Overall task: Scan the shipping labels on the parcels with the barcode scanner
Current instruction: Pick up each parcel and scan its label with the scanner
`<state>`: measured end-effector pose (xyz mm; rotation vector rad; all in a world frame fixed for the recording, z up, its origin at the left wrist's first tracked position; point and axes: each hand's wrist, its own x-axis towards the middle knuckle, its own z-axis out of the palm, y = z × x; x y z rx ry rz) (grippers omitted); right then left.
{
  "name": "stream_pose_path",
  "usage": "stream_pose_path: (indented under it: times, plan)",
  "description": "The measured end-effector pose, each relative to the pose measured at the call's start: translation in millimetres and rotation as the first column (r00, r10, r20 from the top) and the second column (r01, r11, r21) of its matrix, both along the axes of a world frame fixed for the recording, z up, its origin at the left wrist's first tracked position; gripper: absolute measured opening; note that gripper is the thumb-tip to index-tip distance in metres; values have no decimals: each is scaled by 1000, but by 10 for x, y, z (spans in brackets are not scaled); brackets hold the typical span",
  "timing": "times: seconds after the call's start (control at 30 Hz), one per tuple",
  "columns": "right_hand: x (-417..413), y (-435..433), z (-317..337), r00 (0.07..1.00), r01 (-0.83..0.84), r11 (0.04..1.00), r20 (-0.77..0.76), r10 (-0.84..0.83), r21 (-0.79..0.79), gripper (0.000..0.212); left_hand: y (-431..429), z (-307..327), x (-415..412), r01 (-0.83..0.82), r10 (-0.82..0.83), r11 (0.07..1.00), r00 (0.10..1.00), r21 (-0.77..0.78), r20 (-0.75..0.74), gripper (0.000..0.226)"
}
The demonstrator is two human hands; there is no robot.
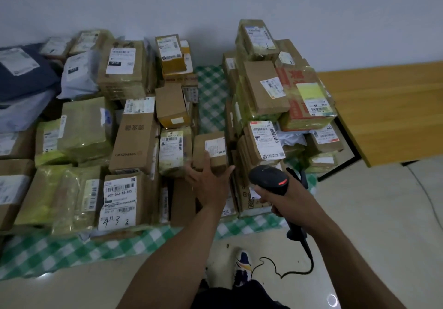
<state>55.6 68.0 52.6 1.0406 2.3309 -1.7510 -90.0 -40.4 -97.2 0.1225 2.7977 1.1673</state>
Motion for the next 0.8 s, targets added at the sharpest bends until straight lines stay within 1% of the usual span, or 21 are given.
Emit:
stream_pose_path:
  times: [0.07, 0.17, 0.23, 0.27, 0.37, 0.4, 0.47, 0.6, 0.73, 0.8]
  plan:
    - [-25, -12, 3, 1000, 1, 1000, 3, -1, -6, 15, 26, -52, -11, 30, -33, 997, 999, -77, -32, 87]
    - [-61, -10, -20, 1000, -5, 1000, 9, 5, -3, 17, 13, -114, -3, 118, -125, 976, 992, -184, -25, 90]
    - [-82, 3, -64, 1000, -4, 1000, 28, 4, -1, 18, -45, -141, 2, 177, -184, 964, 983, -201, -14, 85]
    - [-91, 8, -90, 999, -4, 1000, 38, 4, -10, 17, -86, -161, -5, 199, -210, 962, 977, -189, -39, 78]
    - [-113, 30, -183, 998, -13, 1000, 61, 14, -17, 18, -167, -256, -87, 253, -297, 946, 926, -202, -234, 59]
    - [-133, 31, -203, 998, -16, 1000, 64, 17, -18, 18, -160, -277, -125, 251, -300, 946, 919, -205, -258, 55]
    - [-164, 28, -244, 997, -38, 999, 72, 39, -12, 15, -135, -294, -185, 256, -316, 935, 915, -244, -250, 55]
    - [-220, 30, -306, 993, -73, 997, 90, 71, 13, 13, -83, -283, -236, 342, -419, 881, 885, -328, -202, 69]
    - [-266, 23, -342, 994, -73, 997, 86, 74, -11, 14, -44, -143, -455, 424, -488, 834, 866, -354, -112, 62]
    - [-287, 24, -351, 993, -85, 996, 77, 87, -22, 14, -40, -134, -590, 458, -528, 810, 841, -366, -116, 60]
